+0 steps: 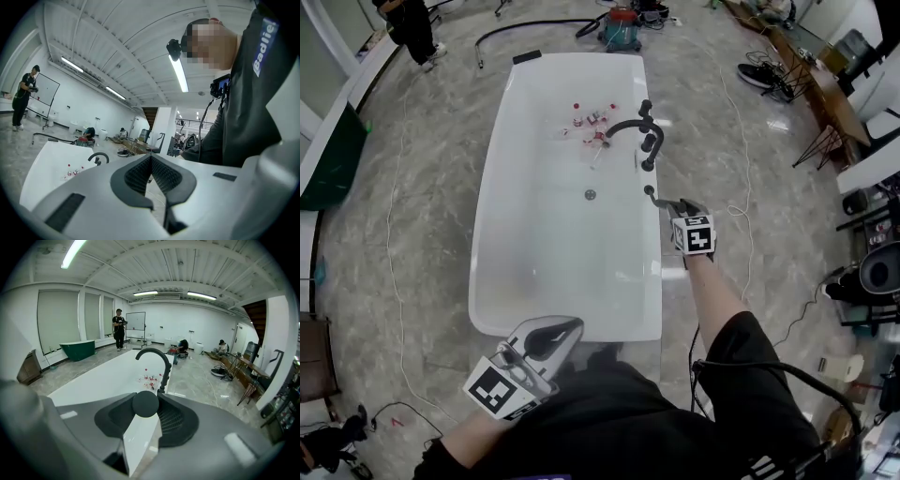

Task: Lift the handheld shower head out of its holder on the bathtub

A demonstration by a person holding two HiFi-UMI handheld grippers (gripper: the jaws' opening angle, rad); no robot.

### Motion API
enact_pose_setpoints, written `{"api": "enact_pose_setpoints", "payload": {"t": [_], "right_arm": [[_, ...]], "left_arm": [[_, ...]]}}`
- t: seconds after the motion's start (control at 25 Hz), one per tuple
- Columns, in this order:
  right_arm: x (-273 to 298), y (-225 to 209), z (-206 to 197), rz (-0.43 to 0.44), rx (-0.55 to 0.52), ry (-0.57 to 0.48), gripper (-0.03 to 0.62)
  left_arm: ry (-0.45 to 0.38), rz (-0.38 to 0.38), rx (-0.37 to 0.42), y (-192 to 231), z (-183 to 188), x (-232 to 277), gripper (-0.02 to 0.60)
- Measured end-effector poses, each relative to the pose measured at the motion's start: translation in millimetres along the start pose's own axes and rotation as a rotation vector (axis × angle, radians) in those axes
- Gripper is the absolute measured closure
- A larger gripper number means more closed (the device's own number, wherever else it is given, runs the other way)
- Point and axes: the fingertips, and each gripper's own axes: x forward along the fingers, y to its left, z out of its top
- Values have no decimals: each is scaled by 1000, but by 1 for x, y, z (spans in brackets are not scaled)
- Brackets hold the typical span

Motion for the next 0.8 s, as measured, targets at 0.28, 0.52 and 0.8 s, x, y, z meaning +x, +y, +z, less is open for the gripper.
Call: {"api": "enact_pose_setpoints", "payload": {"t": [0.28, 0.52, 0.8], "right_arm": [[-69, 34, -15, 3, 33, -35, 462], [-121, 69, -25, 14, 64, -60, 462], [-175, 106, -25, 48, 55, -87, 462]], "left_arm": [[4, -37, 10, -22, -3, -25, 581], [-26, -64, 14, -33, 4, -39, 581], [-40, -129, 33, -45, 12, -42, 581]]}}
